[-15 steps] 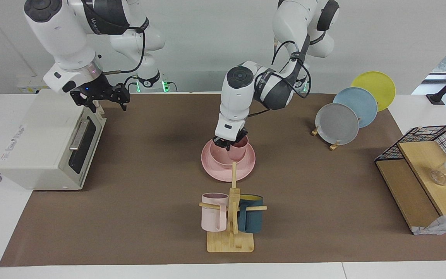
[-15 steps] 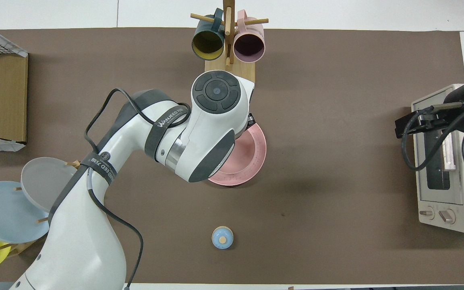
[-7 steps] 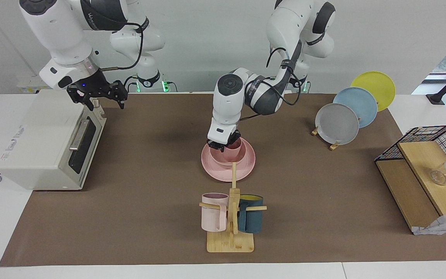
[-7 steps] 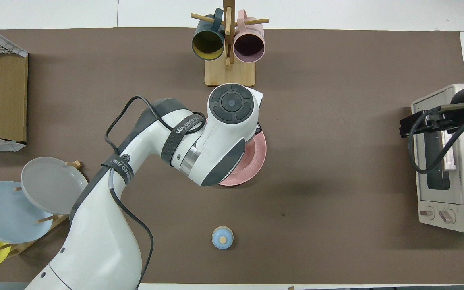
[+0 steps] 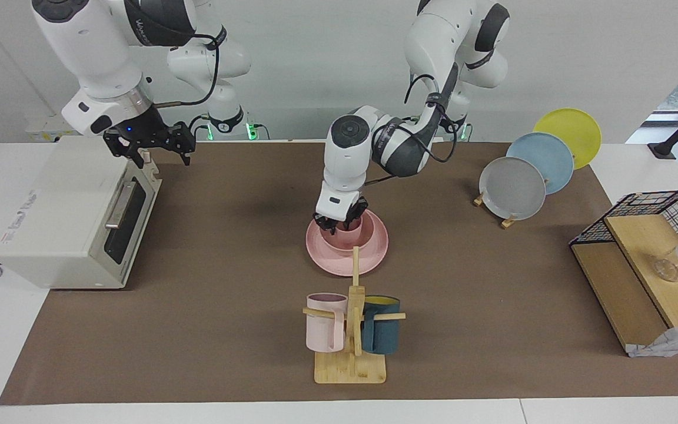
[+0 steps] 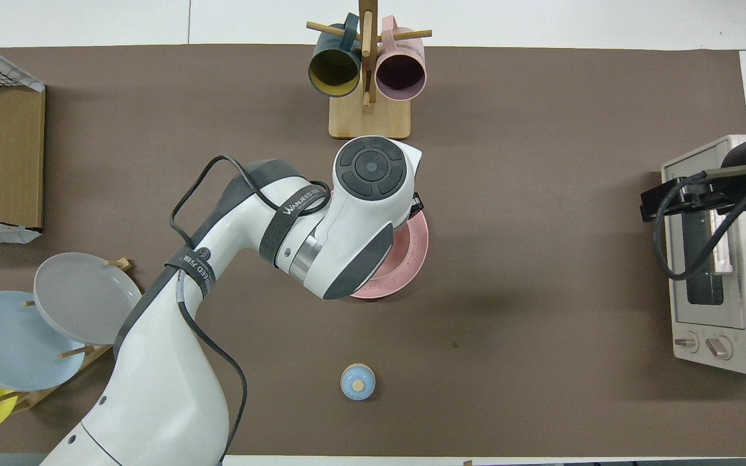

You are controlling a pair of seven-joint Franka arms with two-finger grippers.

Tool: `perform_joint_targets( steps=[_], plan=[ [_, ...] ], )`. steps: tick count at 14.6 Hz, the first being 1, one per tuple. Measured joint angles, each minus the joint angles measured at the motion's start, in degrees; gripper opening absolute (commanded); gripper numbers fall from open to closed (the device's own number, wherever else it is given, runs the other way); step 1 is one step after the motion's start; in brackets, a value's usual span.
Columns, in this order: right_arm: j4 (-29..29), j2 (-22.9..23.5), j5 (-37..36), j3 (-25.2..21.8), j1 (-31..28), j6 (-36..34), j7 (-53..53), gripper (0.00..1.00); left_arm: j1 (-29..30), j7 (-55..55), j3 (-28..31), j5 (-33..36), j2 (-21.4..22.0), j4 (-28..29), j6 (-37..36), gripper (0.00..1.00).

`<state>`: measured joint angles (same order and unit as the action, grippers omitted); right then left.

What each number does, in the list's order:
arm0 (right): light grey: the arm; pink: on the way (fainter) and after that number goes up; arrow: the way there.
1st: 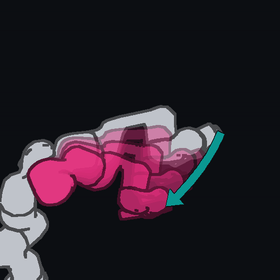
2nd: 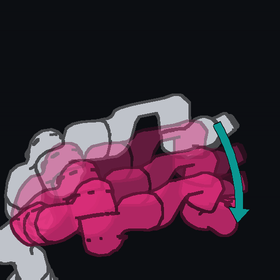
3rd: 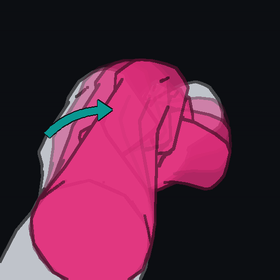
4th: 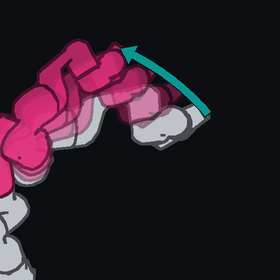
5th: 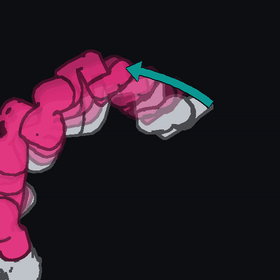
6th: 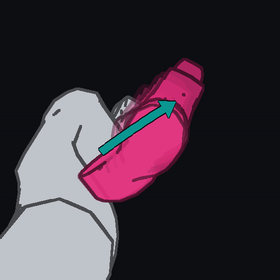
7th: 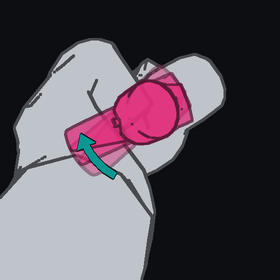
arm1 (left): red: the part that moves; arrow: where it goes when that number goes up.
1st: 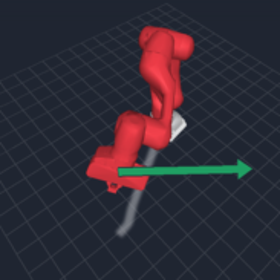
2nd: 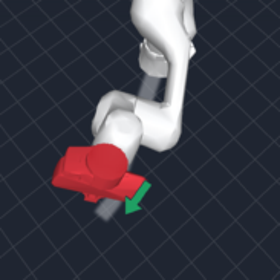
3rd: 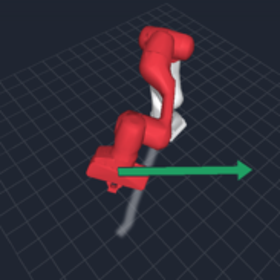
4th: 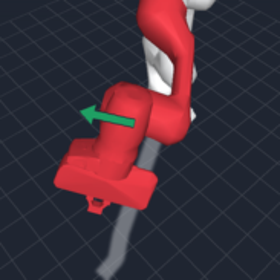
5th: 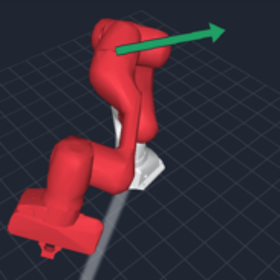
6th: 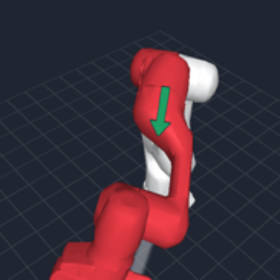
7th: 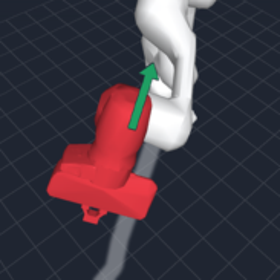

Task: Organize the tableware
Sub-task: 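Open the left gripper and withdraw it from the cup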

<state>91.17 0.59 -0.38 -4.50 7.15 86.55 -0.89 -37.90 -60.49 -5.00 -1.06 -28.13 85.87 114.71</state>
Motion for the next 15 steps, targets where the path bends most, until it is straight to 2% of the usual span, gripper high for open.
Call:
perform_joint_targets(
  steps=[2, 4, 9, 12, 15],
  plan=[
    [0.0, 0.0, 0.0, -0.1, 0.0, 0.0, 0.0, 1.0, 0.0, 0.0, 0.4, 0.0, 0.4, -0.1, -0.4, 1.0],
    [0.0, 0.0, 0.0, -0.1, 0.0, 0.0, 0.0, 1.0, 0.5, 0.1, 1.1, 0.0, 2.5, -0.6, -2.5, 1.0],
    [0.0, 0.0, 0.0, -0.2, 0.0, 0.0, 0.0, 1.0, 8.4, 5.8, 1.8, 0.1, 13.6, -1.4, -13.5, 1.0],
    [0.0, 0.0, 0.0, -0.2, 0.0, 0.0, 0.0, 1.0, 16.6, 16.4, 2.1, 0.1, 19.8, -1.5, -20.7, 1.0],
    [0.0, 0.0, 0.0, -0.2, 0.0, 0.0, 0.0, 1.0, 26.5, 33.9, 2.4, 0.0, 24.7, -1.3, -28.7, 1.0]
  ],
)
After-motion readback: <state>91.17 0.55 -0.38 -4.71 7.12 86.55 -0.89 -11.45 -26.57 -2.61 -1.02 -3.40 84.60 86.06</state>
